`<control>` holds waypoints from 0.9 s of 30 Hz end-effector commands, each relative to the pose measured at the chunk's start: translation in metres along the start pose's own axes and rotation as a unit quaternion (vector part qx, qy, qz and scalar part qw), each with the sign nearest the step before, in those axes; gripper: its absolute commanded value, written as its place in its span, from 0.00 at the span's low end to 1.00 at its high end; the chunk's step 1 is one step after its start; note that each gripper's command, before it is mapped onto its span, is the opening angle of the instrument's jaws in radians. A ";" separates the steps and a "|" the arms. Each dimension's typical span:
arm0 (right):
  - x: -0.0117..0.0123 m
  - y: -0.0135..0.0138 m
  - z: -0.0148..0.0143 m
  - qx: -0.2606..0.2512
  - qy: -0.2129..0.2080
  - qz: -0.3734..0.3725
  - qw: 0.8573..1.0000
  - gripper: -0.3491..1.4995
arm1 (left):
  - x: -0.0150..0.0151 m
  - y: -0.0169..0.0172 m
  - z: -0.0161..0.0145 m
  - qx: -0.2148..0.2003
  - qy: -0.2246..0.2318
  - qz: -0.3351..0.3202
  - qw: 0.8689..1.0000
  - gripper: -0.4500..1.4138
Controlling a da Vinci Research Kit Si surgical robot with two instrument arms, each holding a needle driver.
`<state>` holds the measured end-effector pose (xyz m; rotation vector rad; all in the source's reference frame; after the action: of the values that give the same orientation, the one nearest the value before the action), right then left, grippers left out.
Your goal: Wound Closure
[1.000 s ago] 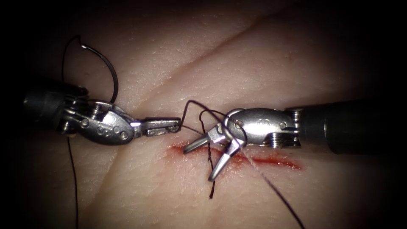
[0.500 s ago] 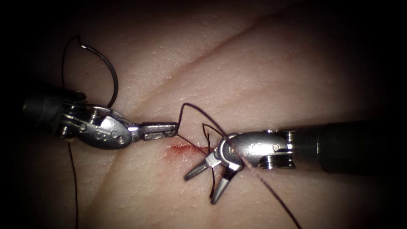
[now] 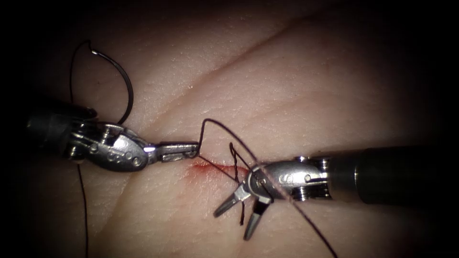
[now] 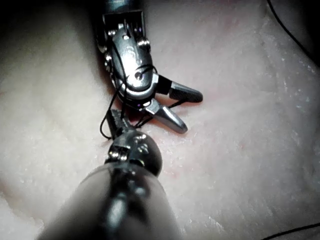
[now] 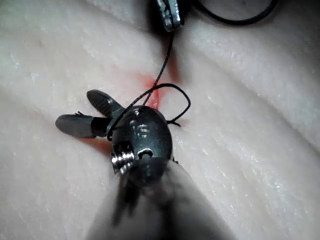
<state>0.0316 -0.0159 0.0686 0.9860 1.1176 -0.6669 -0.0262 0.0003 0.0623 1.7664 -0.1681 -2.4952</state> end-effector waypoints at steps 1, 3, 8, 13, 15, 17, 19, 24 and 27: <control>-0.0003 0.0007 0.0005 0.000 -0.001 0.000 1.000 0.13 | -0.0002 0.0004 0.0006 -0.001 0.000 -0.002 1.000 0.00; -0.0003 0.0010 0.0003 0.002 0.001 0.000 1.000 0.00 | -0.0002 0.0004 0.0006 -0.001 0.000 -0.002 1.000 0.00; -0.0002 0.0012 0.0003 0.002 0.001 0.000 1.000 0.00 | -0.0002 0.0004 0.0006 -0.001 0.000 -0.002 1.000 0.00; 0.0000 0.0014 0.0000 0.002 0.003 0.001 1.000 0.00 | -0.0001 0.0009 0.0006 0.000 -0.001 -0.004 1.000 0.00; 0.0001 0.0015 -0.0002 0.003 0.005 0.002 1.000 0.00 | 0.0001 0.0016 0.0007 -0.001 -0.003 -0.004 1.000 0.00; 0.0002 0.0017 -0.0005 0.001 0.006 0.003 1.000 0.00 | 0.0006 0.0028 0.0009 -0.006 -0.008 0.000 1.000 0.00; 0.0005 0.0020 -0.0010 -0.001 0.008 0.004 1.000 0.00 | 0.0011 0.0044 0.0012 -0.010 -0.013 0.005 1.000 0.00; 0.0011 0.0026 -0.0026 -0.004 0.015 0.010 1.000 0.00 | 0.0022 0.0087 0.0015 -0.024 -0.026 0.013 0.999 0.00; 0.0015 0.0031 -0.0040 -0.007 0.020 0.007 1.000 0.00 | 0.0030 0.0110 0.0015 -0.031 -0.032 0.015 0.999 0.00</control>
<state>0.0324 -0.0106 0.0672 0.9998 1.1481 -0.6259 -0.0282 -0.0109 0.0608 1.6477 -0.1183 -2.5076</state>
